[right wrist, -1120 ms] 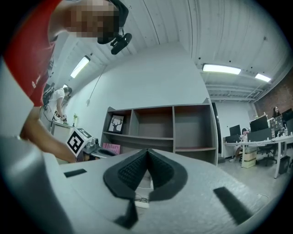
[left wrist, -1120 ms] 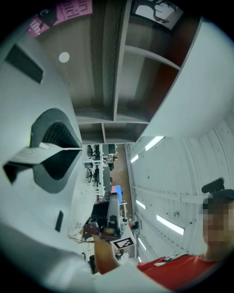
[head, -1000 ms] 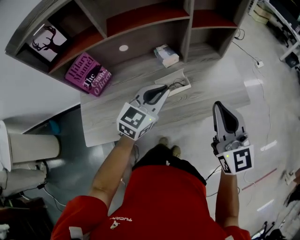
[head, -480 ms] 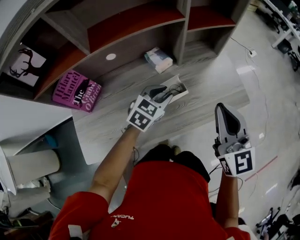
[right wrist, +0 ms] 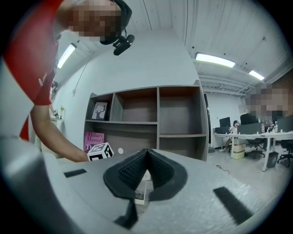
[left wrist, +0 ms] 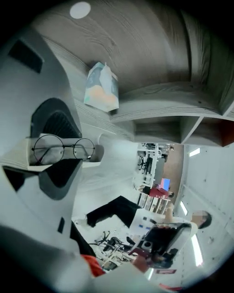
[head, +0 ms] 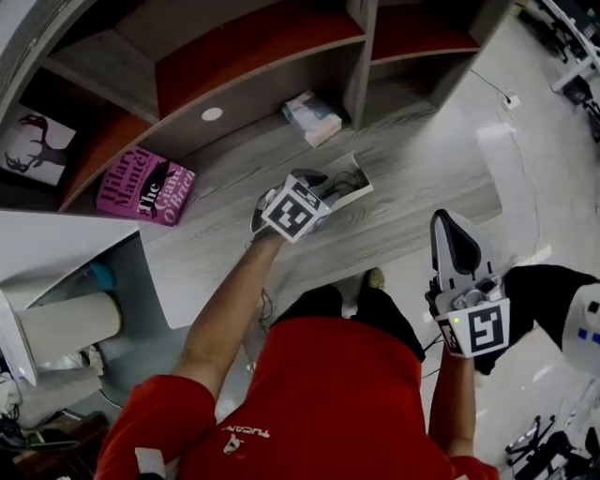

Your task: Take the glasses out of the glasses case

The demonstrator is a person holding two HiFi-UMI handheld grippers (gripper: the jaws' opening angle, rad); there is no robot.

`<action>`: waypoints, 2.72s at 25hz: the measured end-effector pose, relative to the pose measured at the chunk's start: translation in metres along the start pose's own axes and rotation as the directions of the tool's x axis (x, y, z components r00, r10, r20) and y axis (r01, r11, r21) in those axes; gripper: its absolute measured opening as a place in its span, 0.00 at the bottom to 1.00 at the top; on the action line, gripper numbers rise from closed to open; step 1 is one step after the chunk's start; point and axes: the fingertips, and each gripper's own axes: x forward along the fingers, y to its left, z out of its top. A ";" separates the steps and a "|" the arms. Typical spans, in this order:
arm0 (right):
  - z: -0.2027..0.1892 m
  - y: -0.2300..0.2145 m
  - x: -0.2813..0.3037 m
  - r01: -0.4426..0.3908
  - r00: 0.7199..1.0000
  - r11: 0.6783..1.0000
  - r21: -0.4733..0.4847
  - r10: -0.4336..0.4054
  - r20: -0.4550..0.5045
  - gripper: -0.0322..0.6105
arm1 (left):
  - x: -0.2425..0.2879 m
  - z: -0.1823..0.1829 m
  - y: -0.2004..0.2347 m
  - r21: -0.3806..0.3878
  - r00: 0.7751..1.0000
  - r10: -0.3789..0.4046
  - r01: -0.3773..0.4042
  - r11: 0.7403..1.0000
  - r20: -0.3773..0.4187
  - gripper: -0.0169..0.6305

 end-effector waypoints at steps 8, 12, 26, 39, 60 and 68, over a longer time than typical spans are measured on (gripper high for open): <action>-0.013 -0.029 -0.005 -0.031 0.999 0.998 0.046 0.032 -0.009 0.06 | 0.024 -0.014 0.000 -0.048 0.989 -0.026 0.019 0.999 -0.144 0.23; -0.021 -0.041 -0.009 -0.032 0.999 0.997 0.071 0.032 -0.012 0.06 | 0.035 -0.027 -0.004 -0.091 0.974 -0.074 0.056 0.994 -0.213 0.23; -0.041 -0.070 -0.018 -0.020 1.000 0.992 0.128 0.023 -0.021 0.06 | 0.038 -0.028 -0.001 -0.202 0.940 -0.182 0.126 0.971 -0.288 0.18; -0.041 -0.066 -0.012 -0.017 0.999 0.991 0.131 0.024 -0.047 0.06 | 0.032 -0.023 -0.011 -0.136 0.966 -0.150 0.123 0.983 -0.212 0.07; -0.025 -0.035 -0.001 -0.061 0.998 0.991 0.115 0.064 -0.019 0.06 | -0.034 0.042 0.002 -0.030 0.989 0.087 -0.084 0.996 0.120 0.06; -0.011 -0.022 0.007 -0.093 0.996 0.991 0.099 0.093 0.009 0.06 | -0.075 0.079 -0.013 -0.064 0.942 0.131 -0.117 0.991 0.308 0.06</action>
